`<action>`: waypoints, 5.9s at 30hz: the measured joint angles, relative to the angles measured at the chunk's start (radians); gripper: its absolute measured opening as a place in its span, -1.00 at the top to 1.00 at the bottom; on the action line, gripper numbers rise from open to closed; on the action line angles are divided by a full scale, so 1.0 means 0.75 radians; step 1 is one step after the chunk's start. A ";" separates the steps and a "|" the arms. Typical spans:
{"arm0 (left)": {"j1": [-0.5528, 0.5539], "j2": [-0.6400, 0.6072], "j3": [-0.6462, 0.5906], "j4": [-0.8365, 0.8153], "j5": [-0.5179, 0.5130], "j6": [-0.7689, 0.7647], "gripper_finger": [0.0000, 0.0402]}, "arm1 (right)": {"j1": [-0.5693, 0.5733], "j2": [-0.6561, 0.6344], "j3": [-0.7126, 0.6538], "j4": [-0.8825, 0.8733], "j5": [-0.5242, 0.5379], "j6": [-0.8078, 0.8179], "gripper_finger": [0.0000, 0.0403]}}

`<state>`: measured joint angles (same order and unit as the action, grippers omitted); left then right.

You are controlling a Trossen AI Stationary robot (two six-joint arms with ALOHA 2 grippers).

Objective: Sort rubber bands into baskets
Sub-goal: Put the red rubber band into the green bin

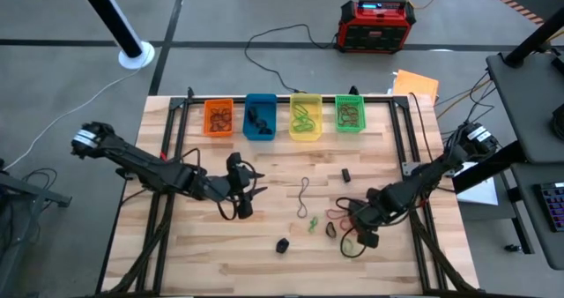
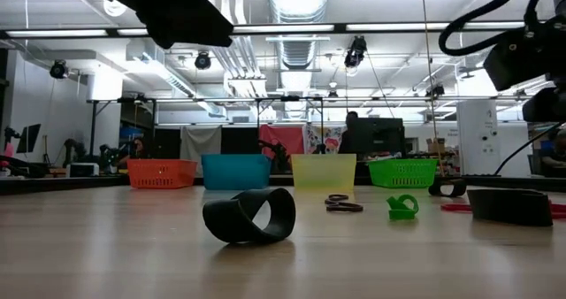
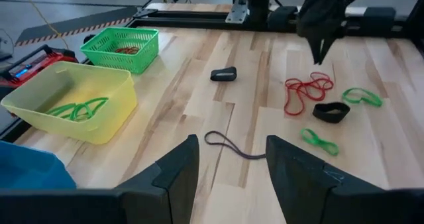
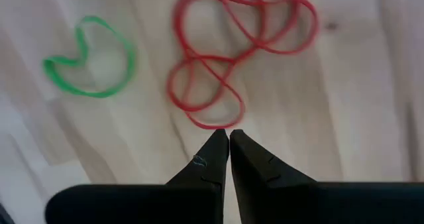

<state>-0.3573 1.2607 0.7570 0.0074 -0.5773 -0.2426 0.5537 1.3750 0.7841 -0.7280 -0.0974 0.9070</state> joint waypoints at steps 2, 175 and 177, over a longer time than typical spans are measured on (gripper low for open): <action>0.000 0.015 0.000 0.001 0.000 0.003 0.20 | 0.012 0.001 0.000 0.036 0.032 -0.009 0.91; -0.081 0.212 -0.113 0.562 -0.020 0.144 0.49 | -0.504 0.336 0.197 2.104 0.273 -1.667 0.96; -0.082 0.212 -0.113 0.563 -0.021 0.143 0.78 | -0.511 0.336 0.197 2.102 0.286 -1.646 0.96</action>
<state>-0.4184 1.4197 0.6724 0.4296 -0.5929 -0.1352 0.1709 1.6272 0.9321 0.8483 0.1168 -0.3276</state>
